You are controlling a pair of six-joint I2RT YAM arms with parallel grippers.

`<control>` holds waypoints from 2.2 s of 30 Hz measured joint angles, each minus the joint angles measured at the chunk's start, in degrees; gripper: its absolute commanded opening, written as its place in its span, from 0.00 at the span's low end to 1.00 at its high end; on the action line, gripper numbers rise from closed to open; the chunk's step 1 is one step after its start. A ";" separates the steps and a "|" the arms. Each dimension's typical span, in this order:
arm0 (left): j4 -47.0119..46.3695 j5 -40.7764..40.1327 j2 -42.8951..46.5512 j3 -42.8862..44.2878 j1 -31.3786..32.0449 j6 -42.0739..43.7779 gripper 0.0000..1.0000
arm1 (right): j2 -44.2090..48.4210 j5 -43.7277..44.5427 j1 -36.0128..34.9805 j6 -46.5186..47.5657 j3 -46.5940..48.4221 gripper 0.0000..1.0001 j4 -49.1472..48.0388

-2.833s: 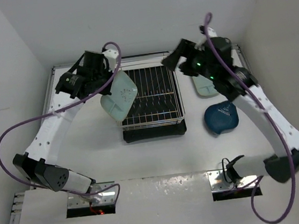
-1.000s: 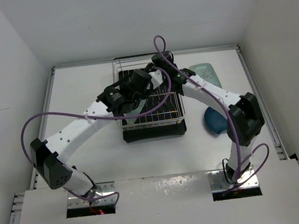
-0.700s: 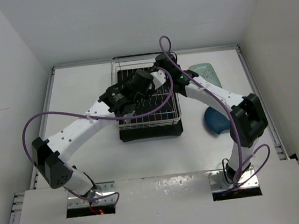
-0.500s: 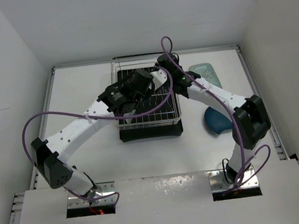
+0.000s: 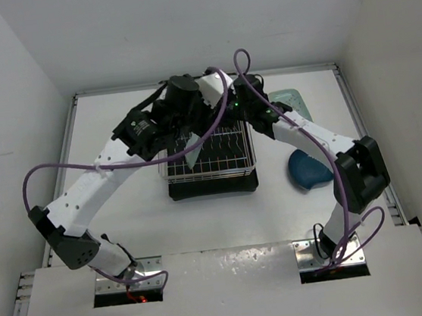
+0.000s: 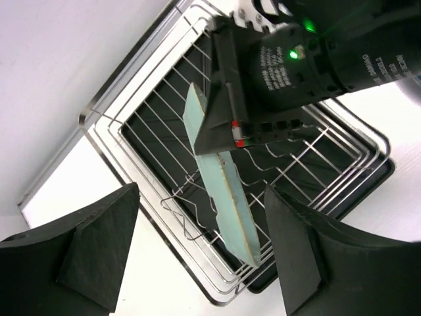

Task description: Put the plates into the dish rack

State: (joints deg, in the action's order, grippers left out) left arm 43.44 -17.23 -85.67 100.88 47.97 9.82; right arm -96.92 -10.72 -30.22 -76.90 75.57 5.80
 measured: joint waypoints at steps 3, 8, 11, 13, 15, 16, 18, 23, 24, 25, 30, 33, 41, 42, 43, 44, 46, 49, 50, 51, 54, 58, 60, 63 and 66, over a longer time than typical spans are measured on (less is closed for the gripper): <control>0.74 2.36 1.05 1.46 -2.60 -1.60 0.84 | 0.00 -0.24 0.09 2.12 0.00 0.00 -0.74; 2.01 4.20 3.98 1.81 -9.97 -4.24 0.87 | 0.00 -1.75 0.04 6.01 0.00 0.00 -2.86; 3.34 5.18 5.27 2.05 -14.38 -5.49 0.87 | 0.00 -3.37 0.04 7.87 0.02 0.00 -4.81; 4.11 5.84 5.84 2.05 -16.90 -6.12 0.87 | 0.00 -4.26 0.00 8.41 0.04 0.00 -5.90; 4.57 6.38 6.05 1.97 -19.28 -6.80 0.87 | 0.00 -4.92 -0.02 8.59 0.22 0.00 -6.91; 4.55 6.62 6.10 1.68 -20.48 -7.15 0.87 | 0.00 -5.20 -0.04 8.59 0.33 0.00 -7.39; 4.66 7.34 6.21 0.39 -23.06 -7.76 0.87 | -0.20 -5.95 -0.26 8.59 0.85 0.00 -8.35; 4.52 12.22 5.18 -4.76 -30.80 -9.60 0.87 | -2.67 -8.72 -1.05 8.59 4.48 0.00 -11.41; 4.46 13.66 4.59 -5.86 -32.15 -9.99 0.87 | -3.34 -9.53 -1.09 8.59 5.33 0.00 -12.00; 4.52 14.95 3.91 -6.82 -33.20 -10.27 0.87 | -4.20 -10.54 -1.14 8.61 6.34 0.00 -12.61; 4.28 20.11 0.92 -11.08 -34.91 -10.58 0.87 | -8.41 -15.06 -1.03 8.44 9.53 0.00 -15.21; 4.04 22.08 0.22 -12.98 -35.10 -10.54 0.87 | -10.93 -17.35 -0.70 8.24 9.73 0.00 -15.82; 3.54 23.96 0.22 -14.16 -36.06 -10.38 0.87 | -12.85 -19.43 -0.61 8.52 9.62 0.00 -14.75; 3.52 24.11 0.22 -14.16 -36.06 -10.34 0.87 | -12.85 -19.56 -0.61 8.61 9.62 0.00 -14.73; 3.43 24.30 0.22 -14.16 -36.06 -10.34 0.87 | -12.85 -19.63 -0.61 8.76 9.64 0.00 -14.60; 3.30 24.39 0.22 -14.16 -36.06 -10.34 0.87 | -12.85 -19.74 -0.63 8.92 9.66 0.00 -14.43; 3.06 24.57 0.22 -14.16 -36.06 -10.34 0.87 | -12.85 -19.78 -0.61 9.25 10.16 0.00 -13.66; 2.84 24.63 0.22 -14.16 -36.06 -10.34 0.87 | -12.85 -19.61 -0.63 10.27 11.89 0.00 -11.56; 2.75 24.70 0.22 -14.16 -36.06 -10.32 0.87 | -12.72 -19.39 -0.68 10.82 12.39 0.00 -10.99; 2.71 24.74 0.22 -14.16 -36.06 -10.34 0.87 | -12.44 -19.08 -0.68 11.39 12.79 0.00 -10.32; 2.71 24.94 0.22 -14.16 -36.06 -10.34 0.87 | -10.88 -18.14 -0.68 12.83 12.87 0.00 -8.46; 2.71 25.03 0.22 -14.16 -36.06 -10.32 0.87 | -9.70 -17.55 -0.61 13.75 12.87 0.00 -7.23; 2.69 25.09 0.22 -14.16 -36.11 -10.32 0.87 | -9.68 -17.16 -0.57 13.88 12.87 0.00 -6.86; 2.60 25.20 0.22 -14.27 -36.24 -10.34 0.87 | -9.68 -16.70 -0.57 14.08 12.87 0.00 -6.16; 2.49 25.22 0.22 -14.67 -36.44 -10.32 0.87 | -10.08 -16.85 -0.55 14.45 13.51 0.00 -5.42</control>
State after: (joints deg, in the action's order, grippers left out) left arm 45.93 7.99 -85.45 86.21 11.53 -0.49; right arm -107.00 -27.57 -30.76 -62.46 89.08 0.38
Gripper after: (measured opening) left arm 0.870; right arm 0.042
